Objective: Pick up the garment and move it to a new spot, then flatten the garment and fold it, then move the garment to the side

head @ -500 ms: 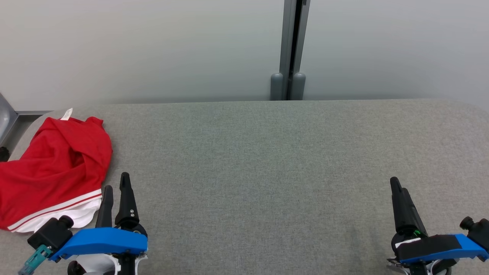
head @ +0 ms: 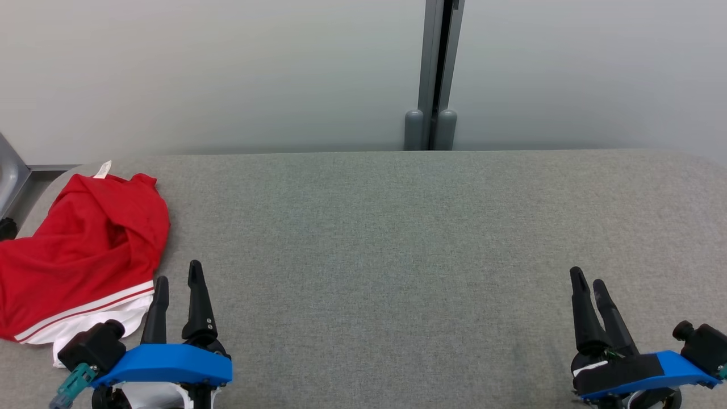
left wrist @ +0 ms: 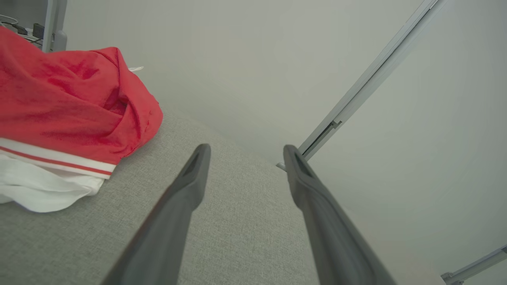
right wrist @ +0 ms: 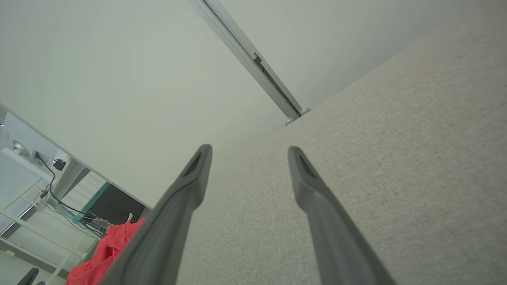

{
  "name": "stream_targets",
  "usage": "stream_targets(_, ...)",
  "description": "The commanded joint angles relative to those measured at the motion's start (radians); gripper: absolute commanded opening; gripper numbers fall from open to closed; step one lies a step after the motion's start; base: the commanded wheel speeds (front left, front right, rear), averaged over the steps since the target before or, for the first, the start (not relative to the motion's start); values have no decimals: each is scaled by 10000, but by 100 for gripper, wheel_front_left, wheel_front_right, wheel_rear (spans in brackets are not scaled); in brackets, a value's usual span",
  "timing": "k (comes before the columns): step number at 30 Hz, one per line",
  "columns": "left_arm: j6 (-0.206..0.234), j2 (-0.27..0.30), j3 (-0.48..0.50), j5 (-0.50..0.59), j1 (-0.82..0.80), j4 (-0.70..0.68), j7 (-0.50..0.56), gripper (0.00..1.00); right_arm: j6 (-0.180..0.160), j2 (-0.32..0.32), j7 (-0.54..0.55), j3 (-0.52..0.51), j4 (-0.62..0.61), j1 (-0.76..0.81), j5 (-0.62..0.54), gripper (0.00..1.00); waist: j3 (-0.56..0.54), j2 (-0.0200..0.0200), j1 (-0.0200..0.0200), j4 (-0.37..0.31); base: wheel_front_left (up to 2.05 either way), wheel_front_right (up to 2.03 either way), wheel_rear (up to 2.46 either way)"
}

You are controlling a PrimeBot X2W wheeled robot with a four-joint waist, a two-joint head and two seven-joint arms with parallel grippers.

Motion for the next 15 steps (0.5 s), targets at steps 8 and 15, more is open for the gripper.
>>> stream_targets(8,134,72,-168,1167,-163,18,-310,100,20,-79,-315,37,-165,80,-1227,100,-18,0,0,18,0,0,0)
stream_targets(15,257,91,-268,1900,-210,114,-485,100,20,-84,-491,46,-203,137,-2062,100,-50,0,0,33,0,0,0)
